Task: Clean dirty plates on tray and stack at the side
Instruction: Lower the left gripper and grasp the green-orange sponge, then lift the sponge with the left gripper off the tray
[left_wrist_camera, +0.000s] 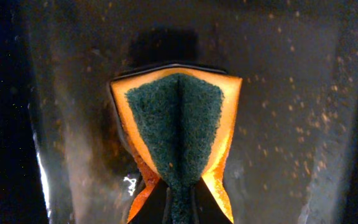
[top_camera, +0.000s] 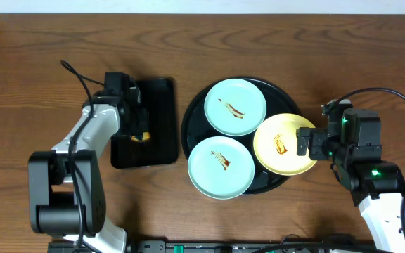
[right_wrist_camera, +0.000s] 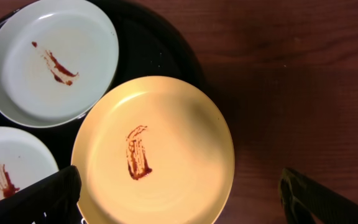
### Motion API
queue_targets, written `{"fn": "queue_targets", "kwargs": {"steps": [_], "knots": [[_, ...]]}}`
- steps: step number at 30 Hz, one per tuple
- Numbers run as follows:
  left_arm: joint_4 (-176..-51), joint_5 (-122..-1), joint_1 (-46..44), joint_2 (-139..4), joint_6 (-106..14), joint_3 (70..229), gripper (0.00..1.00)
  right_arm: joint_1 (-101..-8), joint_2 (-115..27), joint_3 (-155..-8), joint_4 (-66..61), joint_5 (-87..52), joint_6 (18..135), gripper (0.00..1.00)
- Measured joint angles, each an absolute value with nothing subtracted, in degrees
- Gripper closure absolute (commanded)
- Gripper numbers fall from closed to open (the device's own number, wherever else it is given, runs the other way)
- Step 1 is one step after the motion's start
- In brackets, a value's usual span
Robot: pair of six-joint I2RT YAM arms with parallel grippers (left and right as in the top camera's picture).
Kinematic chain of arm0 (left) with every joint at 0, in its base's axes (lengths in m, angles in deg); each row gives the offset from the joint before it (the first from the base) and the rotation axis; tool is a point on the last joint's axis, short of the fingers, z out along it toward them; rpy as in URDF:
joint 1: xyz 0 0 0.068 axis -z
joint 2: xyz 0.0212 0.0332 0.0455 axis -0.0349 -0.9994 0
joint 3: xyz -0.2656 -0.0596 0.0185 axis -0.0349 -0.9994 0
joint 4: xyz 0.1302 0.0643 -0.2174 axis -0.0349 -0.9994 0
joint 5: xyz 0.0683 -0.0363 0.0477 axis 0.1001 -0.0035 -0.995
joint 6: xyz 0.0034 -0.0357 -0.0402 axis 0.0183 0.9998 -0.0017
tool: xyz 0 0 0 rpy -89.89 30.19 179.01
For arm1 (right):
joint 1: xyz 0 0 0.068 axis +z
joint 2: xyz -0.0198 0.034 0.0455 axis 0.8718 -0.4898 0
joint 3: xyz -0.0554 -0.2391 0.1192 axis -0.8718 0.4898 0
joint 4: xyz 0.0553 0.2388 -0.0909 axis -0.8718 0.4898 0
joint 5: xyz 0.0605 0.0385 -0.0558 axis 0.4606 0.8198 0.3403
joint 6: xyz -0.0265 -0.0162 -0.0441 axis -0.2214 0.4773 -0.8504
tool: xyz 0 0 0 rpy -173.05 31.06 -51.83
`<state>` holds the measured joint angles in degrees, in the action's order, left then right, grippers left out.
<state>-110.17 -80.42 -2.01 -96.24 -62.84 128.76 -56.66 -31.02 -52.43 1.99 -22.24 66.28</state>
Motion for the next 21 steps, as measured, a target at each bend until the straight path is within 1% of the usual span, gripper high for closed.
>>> {"fn": "queue_targets", "kwargs": {"steps": [10, 21], "knots": [[-113.1, -80.29, -2.01, -84.26, -62.86, 128.76, 0.92, -56.66, -31.28, -52.46, -0.18, -22.22, 66.32, 0.04], [-115.05, -78.76, -2.01, -83.74, -62.84, 128.76, 0.93, -56.66, -31.41, -52.46, 0.28, -22.22, 66.34, 0.05]]}}
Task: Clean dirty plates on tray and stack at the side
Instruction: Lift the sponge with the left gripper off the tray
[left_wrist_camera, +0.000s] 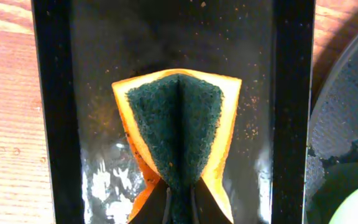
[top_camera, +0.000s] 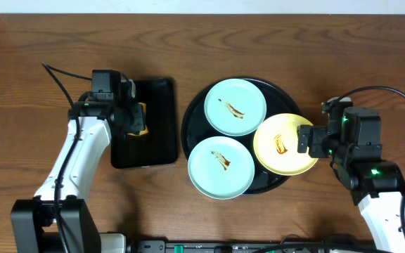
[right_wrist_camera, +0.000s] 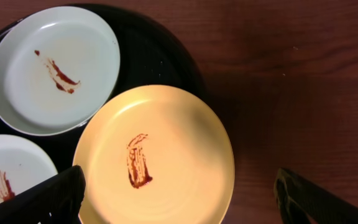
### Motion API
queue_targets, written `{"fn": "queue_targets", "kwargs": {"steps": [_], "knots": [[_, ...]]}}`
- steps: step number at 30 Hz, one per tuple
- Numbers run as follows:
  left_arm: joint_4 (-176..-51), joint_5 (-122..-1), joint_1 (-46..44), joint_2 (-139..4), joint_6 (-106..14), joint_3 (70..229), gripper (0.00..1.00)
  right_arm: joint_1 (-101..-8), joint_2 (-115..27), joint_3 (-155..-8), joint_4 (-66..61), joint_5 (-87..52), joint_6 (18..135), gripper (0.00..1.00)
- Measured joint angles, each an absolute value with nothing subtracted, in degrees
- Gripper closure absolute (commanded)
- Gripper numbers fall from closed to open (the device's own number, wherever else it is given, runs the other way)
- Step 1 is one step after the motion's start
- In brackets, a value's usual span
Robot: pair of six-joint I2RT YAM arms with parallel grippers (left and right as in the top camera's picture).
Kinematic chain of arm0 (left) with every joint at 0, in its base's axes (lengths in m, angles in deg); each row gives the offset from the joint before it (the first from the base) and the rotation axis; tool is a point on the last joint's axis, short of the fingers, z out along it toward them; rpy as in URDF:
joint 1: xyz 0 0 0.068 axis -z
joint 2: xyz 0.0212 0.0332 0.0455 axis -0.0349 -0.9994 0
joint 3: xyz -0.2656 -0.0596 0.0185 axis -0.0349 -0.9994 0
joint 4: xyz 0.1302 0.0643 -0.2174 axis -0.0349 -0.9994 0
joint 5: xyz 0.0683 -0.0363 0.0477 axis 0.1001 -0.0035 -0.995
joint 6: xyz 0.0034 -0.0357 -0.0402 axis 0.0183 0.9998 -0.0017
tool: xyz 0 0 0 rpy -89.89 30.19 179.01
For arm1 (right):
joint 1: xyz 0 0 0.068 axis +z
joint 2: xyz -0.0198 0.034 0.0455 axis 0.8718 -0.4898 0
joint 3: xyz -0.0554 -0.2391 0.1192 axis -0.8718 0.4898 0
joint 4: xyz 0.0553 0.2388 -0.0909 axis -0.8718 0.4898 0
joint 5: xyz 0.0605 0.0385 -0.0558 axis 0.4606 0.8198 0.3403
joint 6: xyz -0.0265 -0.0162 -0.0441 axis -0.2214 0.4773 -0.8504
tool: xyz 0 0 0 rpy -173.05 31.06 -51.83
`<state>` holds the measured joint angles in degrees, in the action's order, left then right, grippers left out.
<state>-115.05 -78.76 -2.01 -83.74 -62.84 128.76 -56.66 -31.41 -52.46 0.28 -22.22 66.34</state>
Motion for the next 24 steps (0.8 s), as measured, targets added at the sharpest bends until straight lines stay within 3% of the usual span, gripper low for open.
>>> {"fn": "queue_targets", "kwargs": {"steps": [17, 24], "knots": [[-115.02, -78.37, -2.01, -83.74, -62.84, 128.76, 0.93, -56.66, -31.41, -52.46, 0.94, -22.22, 66.34, 0.05], [-114.72, -67.46, -3.13, -83.74, -62.84, 128.76, 0.93, -56.66, -31.41, -52.46, 0.96, -22.22, 66.34, 0.05]]}}
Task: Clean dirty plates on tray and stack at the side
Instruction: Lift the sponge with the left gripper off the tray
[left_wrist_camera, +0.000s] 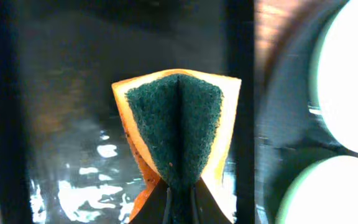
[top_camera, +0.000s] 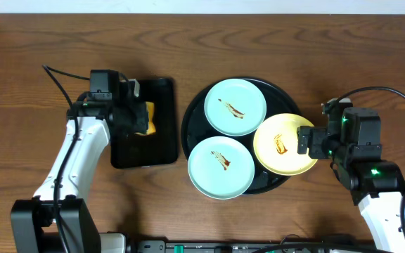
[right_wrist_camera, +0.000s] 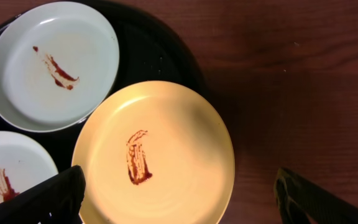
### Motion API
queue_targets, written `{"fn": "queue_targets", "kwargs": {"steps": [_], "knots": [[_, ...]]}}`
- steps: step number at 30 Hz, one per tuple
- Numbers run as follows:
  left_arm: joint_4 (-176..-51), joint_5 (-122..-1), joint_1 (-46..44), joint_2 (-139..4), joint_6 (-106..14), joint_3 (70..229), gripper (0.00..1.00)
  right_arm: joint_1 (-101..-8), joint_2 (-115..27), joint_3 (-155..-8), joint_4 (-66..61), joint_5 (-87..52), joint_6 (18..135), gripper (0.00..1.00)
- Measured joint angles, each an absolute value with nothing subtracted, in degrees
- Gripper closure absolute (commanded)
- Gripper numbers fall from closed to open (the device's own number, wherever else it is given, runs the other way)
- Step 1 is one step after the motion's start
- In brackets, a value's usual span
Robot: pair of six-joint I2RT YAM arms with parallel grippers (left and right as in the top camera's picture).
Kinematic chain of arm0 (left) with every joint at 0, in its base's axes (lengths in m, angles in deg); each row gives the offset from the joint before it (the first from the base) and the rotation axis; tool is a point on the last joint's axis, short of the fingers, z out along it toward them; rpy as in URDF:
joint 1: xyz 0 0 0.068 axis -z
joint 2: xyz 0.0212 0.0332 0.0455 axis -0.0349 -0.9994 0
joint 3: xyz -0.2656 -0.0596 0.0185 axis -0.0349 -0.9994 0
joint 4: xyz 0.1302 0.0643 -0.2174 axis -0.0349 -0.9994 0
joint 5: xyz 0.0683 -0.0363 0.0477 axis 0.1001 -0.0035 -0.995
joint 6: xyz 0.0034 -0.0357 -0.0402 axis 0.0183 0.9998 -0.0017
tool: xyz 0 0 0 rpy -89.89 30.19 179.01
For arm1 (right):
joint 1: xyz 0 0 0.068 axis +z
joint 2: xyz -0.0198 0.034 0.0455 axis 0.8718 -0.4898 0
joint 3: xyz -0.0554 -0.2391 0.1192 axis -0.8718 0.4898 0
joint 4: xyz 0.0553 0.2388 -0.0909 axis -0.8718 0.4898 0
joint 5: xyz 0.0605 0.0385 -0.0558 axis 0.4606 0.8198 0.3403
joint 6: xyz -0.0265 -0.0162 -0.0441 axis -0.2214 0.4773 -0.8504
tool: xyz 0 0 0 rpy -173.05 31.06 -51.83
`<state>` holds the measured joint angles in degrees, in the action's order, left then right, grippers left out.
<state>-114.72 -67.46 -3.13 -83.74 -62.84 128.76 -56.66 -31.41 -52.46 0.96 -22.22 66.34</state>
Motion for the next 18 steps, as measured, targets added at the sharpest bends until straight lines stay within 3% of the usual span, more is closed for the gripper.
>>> {"fn": "queue_targets", "kwargs": {"steps": [18], "knots": [[-114.67, -44.75, -13.23, -83.74, -62.82, 128.76, 0.93, -56.66, -31.41, -52.46, 1.37, -22.22, 66.32, 0.05]]}}
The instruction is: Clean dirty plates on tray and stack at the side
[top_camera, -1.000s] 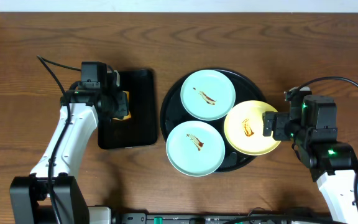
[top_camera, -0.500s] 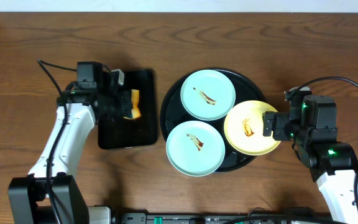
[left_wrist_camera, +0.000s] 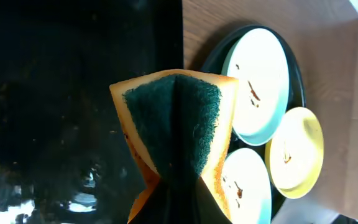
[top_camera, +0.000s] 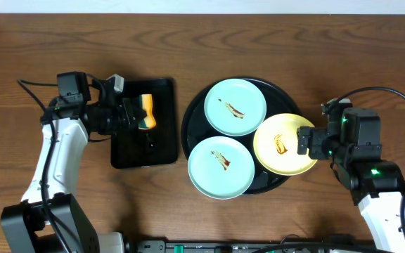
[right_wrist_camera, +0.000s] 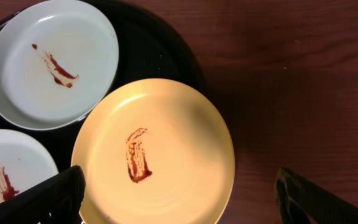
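Note:
A round black tray (top_camera: 190,119) holds three sauce-smeared plates: a pale blue one at the back (top_camera: 235,106), a pale blue one at the front (top_camera: 221,166) and a yellow one on the right (top_camera: 285,144). My left gripper (top_camera: 136,116) is shut on a folded orange sponge with a green scouring face (left_wrist_camera: 176,124), held above the black rectangular tray (top_camera: 146,151). My right gripper (right_wrist_camera: 179,199) hangs open over the yellow plate (right_wrist_camera: 154,152), one finger off each side of it, touching nothing.
Brown wooden table (top_camera: 371,63) surrounds both trays. The rectangular tray's wet floor (left_wrist_camera: 55,93) lies under the sponge, left of the round tray. Cables loop from both arms near the table's left and right sides.
My left wrist has swung out to the left and tilted, so the sponge now points toward the round tray and all three plates show behind it. The right gripper has not moved.
My left gripper was shut on the sponge low in the rectangular tray. It then held the sponge higher above that tray, then nearer the tray's right edge, and now tilted toward the plates. My right gripper stayed open over the yellow plate throughout.

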### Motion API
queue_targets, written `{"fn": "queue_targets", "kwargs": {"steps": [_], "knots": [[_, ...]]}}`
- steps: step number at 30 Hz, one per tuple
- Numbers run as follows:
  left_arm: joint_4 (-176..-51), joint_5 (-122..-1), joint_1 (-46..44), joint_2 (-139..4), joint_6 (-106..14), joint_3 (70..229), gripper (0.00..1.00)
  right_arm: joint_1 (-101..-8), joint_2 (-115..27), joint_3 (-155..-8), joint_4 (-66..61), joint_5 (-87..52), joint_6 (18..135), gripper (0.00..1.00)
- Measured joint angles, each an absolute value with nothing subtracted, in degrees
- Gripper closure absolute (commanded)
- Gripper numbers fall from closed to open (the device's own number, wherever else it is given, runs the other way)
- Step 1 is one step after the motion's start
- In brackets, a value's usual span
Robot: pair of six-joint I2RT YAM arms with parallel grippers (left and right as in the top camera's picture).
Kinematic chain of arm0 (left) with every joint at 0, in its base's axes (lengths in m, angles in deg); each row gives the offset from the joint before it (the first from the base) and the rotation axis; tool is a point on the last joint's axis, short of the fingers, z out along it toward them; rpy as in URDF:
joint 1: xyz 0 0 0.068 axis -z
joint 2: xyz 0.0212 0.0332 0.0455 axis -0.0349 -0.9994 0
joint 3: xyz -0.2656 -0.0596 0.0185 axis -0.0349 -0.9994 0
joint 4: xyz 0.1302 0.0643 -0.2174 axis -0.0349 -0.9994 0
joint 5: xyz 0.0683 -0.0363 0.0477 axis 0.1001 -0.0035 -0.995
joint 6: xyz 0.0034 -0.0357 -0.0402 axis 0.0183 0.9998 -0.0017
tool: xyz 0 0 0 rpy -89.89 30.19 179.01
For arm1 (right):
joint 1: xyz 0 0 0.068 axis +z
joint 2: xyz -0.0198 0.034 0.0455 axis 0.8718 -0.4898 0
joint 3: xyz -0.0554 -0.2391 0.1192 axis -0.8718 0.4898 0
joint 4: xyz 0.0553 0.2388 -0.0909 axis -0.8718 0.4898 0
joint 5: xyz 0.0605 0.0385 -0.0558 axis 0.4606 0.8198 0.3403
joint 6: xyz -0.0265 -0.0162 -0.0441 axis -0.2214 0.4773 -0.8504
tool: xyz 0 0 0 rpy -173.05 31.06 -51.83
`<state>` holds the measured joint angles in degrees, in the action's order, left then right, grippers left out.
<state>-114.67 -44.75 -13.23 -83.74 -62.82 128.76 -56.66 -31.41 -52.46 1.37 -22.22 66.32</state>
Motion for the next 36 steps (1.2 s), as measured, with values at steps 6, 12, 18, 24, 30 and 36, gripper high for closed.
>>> {"fn": "queue_targets", "kwargs": {"steps": [6, 12, 18, 24, 30, 36], "knots": [[-114.67, -43.72, -13.23, -83.74, -62.84, 128.76, 0.92, -56.68, -31.41, -52.46, 1.7, -22.22, 66.34, 0.04], [-115.05, -45.89, -13.2, -83.71, -62.84, 128.76, 0.93, -56.7, -31.78, -52.46, 4.15, -22.24, 66.52, 0.16], [-116.34, -54.04, -11.37, -80.3, -62.77, 128.76, 0.93, -58.93, -37.18, -54.34, 8.7, -22.22, 66.54, 0.16], [-117.01, -59.46, -3.65, -72.94, -62.77, 129.05, 0.93, -62.71, -43.13, -62.03, 11.47, -21.95, 66.47, 0.17], [-116.29, -60.88, 6.64, -71.76, -62.8, 129.14, 0.93, -64.64, -50.19, -63.58, 12.08, -19.53, 65.64, 0.45], [-112.64, -61.16, 15.95, -71.76, -62.73, 129.14, 0.92, -64.7, -57.42, -63.58, 10.53, -19.0, 65.55, 0.46]]}}
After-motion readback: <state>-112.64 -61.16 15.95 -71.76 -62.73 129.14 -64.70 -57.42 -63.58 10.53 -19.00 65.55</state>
